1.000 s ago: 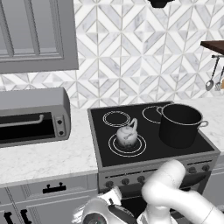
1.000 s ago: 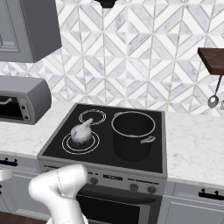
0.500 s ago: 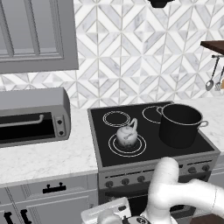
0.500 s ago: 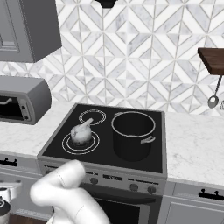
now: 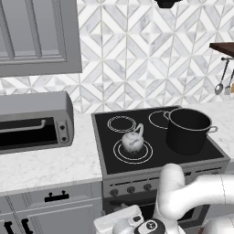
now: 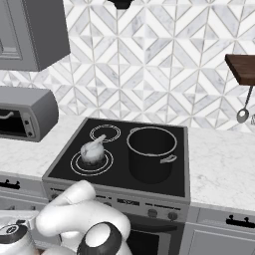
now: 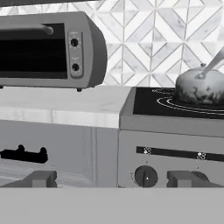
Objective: Pick the kettle from the counter and place it on a stove burner. Then turn the burner on.
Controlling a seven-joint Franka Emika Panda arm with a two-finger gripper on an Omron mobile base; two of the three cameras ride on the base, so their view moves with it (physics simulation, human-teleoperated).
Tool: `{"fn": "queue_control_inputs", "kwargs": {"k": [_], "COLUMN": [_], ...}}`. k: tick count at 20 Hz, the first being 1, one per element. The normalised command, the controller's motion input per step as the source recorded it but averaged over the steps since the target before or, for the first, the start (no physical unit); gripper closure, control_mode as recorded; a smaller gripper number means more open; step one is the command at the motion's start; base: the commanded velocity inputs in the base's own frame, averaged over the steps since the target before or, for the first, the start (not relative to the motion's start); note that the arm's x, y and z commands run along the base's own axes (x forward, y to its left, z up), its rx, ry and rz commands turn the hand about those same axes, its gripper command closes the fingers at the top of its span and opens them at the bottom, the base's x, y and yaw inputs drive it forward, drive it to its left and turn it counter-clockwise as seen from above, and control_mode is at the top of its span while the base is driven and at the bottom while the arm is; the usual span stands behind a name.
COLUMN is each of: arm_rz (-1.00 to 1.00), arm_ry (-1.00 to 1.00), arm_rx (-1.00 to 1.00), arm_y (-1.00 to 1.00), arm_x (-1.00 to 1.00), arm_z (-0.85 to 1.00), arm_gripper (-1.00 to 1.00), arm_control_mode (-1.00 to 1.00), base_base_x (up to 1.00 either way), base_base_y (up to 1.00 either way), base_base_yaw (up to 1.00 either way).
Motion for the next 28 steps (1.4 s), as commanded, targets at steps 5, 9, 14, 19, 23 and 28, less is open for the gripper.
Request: {"fn": "queue_control_inputs", "kwargs": {"k": [5,9,14,19,23,28], "arm_rz": [-0.04,-0.01,-0.03,0.0,0.0,-0.02], "arm_ry": [-0.18,-0.16,-0.15,-0.02,-0.02,-0.01], "arm_rx": [0.0,0.0,0.0,0.03,0.16,0.17], "arm_y": [-0.01,0.0,0.0,-0.26,-0.57,-0.52], "arm_x": [0.24,0.2,0.23,0.12,0.11,0.25], "arm_z": [-0.2,-0.19,-0.11,-0.01,0.0,0.0], "arm_gripper": [-1.0,-1.0,-1.0,-1.0,-1.0,-1.0], "arm_control_mode": [-1.0,-1.0,-1.0,-1.0,-1.0,-1.0], "base_base_x": [0.0,0.0,0.0,0.0,0.0,0.0], "base_base_y": [0.0,0.0,0.0,0.0,0.0,0.0], "base_base_yaw": [0.0,0.0,0.0,0.0,0.0,0.0]}}
